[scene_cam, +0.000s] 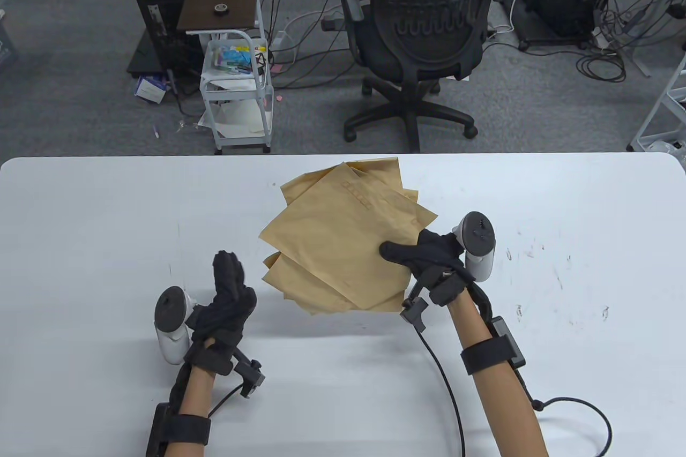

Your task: Push scattered envelopes inward from both sides into a neat stack

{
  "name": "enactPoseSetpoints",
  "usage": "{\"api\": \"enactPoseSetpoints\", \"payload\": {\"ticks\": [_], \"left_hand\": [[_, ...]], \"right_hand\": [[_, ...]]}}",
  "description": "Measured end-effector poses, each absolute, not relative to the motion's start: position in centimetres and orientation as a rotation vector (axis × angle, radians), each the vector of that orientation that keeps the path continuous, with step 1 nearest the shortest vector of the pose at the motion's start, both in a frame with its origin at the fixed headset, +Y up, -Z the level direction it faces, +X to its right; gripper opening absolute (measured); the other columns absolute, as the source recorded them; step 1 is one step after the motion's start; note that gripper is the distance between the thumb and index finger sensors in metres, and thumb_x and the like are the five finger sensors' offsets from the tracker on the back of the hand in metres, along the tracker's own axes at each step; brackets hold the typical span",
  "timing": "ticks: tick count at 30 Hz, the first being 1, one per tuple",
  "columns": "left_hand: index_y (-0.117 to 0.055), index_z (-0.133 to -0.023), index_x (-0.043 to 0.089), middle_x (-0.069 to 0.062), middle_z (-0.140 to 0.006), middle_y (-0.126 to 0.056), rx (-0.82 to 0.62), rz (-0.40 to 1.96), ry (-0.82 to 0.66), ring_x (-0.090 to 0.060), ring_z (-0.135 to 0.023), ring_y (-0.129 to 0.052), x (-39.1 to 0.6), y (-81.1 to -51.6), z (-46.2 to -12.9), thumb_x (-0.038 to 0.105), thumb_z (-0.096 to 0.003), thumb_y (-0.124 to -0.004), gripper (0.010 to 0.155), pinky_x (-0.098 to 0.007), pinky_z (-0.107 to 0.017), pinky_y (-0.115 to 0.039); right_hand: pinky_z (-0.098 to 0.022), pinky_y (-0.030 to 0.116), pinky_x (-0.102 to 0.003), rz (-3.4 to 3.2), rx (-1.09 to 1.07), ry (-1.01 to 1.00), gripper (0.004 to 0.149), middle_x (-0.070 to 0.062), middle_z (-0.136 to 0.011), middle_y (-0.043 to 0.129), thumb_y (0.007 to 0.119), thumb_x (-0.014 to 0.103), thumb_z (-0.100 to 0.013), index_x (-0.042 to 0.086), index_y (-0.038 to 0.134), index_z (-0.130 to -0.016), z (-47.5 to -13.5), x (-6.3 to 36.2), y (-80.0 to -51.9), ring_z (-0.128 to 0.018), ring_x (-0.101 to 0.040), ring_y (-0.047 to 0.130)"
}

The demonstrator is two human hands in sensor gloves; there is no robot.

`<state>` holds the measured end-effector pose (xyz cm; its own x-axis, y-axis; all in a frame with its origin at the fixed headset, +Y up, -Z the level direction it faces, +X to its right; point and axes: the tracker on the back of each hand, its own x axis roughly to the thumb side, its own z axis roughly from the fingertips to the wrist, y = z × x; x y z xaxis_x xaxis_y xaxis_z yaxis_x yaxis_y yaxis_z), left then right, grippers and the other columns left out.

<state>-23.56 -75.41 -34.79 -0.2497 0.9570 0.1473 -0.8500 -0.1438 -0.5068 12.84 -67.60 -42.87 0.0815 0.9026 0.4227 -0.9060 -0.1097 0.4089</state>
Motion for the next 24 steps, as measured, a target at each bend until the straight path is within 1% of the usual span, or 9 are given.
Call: {"api": "enactPoseSetpoints", "payload": {"ticks": [1, 3, 4, 6, 10, 12, 15, 19, 24], "left_hand": [[0.018, -0.099, 0.022, -0.018, -0.109, 0.018, -0.294, 1.714, -0.619, -0.052, -0.105, 0.008, -22.9, -75.4, -34.7, 0.067, -0.0424, -0.072, 0.115, -0.076, -0.072, -0.01], [0.02, -0.099, 0.02, -0.021, -0.114, 0.008, -0.316, 1.572, -0.674, -0.06, -0.108, -0.008, -21.4, -75.0, -34.6, 0.069, -0.043, -0.071, 0.117, -0.078, -0.074, -0.021], [0.018, -0.101, 0.019, -0.021, -0.116, 0.001, -0.264, 1.527, -0.691, -0.062, -0.109, -0.018, -20.7, -74.7, -34.7, 0.069, -0.0432, -0.071, 0.117, -0.079, -0.074, -0.029], [0.0, -0.107, 0.016, -0.016, -0.119, -0.029, -0.151, 1.578, -0.612, -0.057, -0.11, -0.043, -19.6, -74.2, -34.8, 0.064, -0.0417, -0.078, 0.113, -0.076, -0.075, -0.042], [-0.038, -0.111, 0.025, 0.001, -0.105, -0.074, -0.025, 1.523, -0.459, -0.037, -0.103, -0.074, -20.0, -75.1, -35.3, 0.049, -0.0439, -0.086, 0.085, -0.071, -0.073, -0.056], [-0.061, -0.101, 0.035, 0.007, -0.093, -0.089, 0.027, 1.4, -0.388, -0.033, -0.099, -0.081, -20.7, -75.7, -35.5, 0.042, -0.0451, -0.086, 0.062, -0.069, -0.072, -0.06], [-0.07, -0.093, 0.043, 0.012, -0.09, -0.092, -0.004, 1.327, -0.335, -0.034, -0.098, -0.081, -21.5, -76.6, -35.9, 0.038, -0.0464, -0.083, 0.048, -0.063, -0.072, -0.064], [-0.072, -0.094, 0.04, 0.006, -0.091, -0.091, -0.066, 1.4, -0.323, -0.039, -0.096, -0.08, -21.6, -77.3, -36.2, 0.036, -0.0476, -0.081, 0.048, -0.064, -0.072, -0.063], [-0.071, -0.096, 0.04, 0.002, -0.097, -0.087, -0.05, 1.232, -0.376, -0.041, -0.099, -0.077, -21.9, -76.1, -36.2, 0.039, -0.0475, -0.08, 0.049, -0.066, -0.072, -0.06]], "right_hand": [[-0.061, 0.068, -0.065, 1.517, 0.7, -0.021, 0.039, 0.005, -0.074, 0.095, 0.085, 0.04, -0.044, 0.029, 0.075, -0.08, -42.7, 12.7, -67.8, -0.064, -0.026, 0.097], [-0.062, 0.066, -0.068, 1.472, 0.703, -0.017, 0.038, 0.005, -0.075, 0.095, 0.085, 0.04, -0.043, 0.031, 0.076, -0.079, -42.4, 12.3, -68.5, -0.068, -0.029, 0.095], [-0.061, 0.061, -0.072, 1.446, 0.709, 0.026, 0.039, 0.002, -0.079, 0.093, 0.086, 0.04, -0.043, 0.031, 0.075, -0.08, -42.3, 12.0, -69.2, -0.074, -0.034, 0.09], [-0.061, 0.05, -0.079, 1.479, 0.68, 0.034, 0.039, -0.006, -0.093, 0.084, 0.086, 0.04, -0.043, 0.033, 0.075, -0.079, -42.0, 11.6, -70.2, -0.084, -0.045, 0.078], [-0.059, 0.044, -0.082, 1.61, 0.583, -0.087, 0.041, -0.019, -0.103, 0.071, 0.088, 0.039, -0.041, 0.033, 0.074, -0.079, -42.0, 12.3, -71.6, -0.088, -0.056, 0.067], [-0.058, 0.045, -0.081, 1.722, 0.607, -0.134, 0.046, -0.023, -0.106, 0.066, 0.088, 0.041, -0.04, 0.034, 0.072, -0.082, -42.1, 13.0, -72.0, -0.088, -0.058, 0.065], [-0.06, 0.045, -0.081, 1.819, 0.693, -0.037, 0.052, -0.027, -0.109, 0.061, 0.089, 0.038, -0.04, 0.033, 0.069, -0.088, -42.4, 13.7, -72.1, -0.09, -0.061, 0.061], [-0.06, 0.046, -0.08, 1.945, 0.752, 0.045, 0.048, -0.024, -0.107, 0.067, 0.087, 0.039, -0.042, 0.033, 0.072, -0.087, -42.8, 14.3, -71.9, -0.089, -0.06, 0.064], [-0.061, 0.041, -0.082, 1.952, 0.774, 0.08, 0.057, -0.026, -0.109, 0.064, 0.087, 0.042, -0.042, 0.027, 0.07, -0.094, -43.5, 15.2, -70.9, -0.09, -0.063, 0.059]]}}
